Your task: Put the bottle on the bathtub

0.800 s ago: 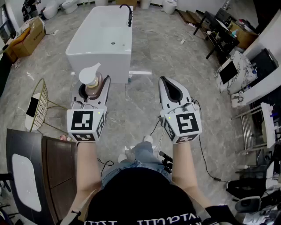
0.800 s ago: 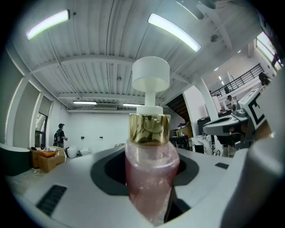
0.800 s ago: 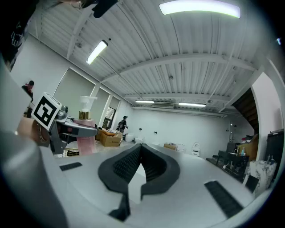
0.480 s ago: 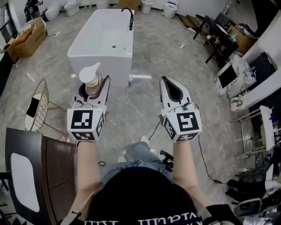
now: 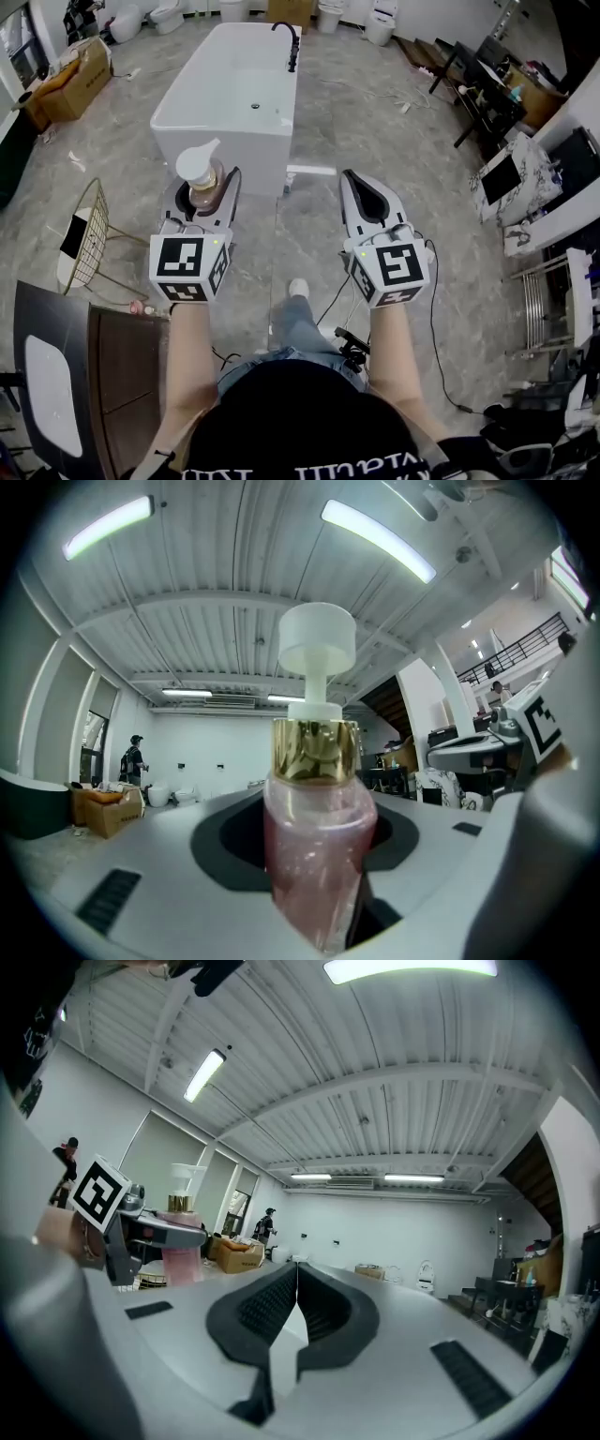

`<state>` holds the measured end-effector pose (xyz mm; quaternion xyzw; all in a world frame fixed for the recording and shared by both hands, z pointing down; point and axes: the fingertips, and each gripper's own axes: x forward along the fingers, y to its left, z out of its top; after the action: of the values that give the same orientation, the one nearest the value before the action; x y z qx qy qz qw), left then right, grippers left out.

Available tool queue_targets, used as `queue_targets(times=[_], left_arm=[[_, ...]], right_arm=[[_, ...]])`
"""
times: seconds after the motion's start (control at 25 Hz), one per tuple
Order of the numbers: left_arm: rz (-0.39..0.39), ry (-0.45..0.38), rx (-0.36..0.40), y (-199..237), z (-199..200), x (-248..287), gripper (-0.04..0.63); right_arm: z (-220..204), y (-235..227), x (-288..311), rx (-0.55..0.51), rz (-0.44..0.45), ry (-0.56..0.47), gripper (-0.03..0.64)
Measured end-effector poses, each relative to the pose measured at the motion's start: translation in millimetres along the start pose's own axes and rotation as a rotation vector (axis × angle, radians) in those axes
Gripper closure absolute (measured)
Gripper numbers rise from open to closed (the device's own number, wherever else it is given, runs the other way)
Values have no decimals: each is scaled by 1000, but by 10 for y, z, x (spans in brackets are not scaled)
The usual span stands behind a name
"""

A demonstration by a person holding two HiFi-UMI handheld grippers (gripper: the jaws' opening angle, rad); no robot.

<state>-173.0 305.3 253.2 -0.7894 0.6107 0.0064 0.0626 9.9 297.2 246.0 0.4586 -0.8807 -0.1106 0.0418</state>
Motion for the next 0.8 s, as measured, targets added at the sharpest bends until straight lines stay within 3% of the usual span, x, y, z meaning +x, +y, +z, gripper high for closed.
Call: queue_targets(times=[0.4,0.8], left_arm=[[37,24,-23,52,-201,1447,385],[71,41,-1,-54,-114,2742,385]], right_arm=[[-425,-1096,986,30,21,26,600],[-640,-2123,1816,72,79,25,600]])
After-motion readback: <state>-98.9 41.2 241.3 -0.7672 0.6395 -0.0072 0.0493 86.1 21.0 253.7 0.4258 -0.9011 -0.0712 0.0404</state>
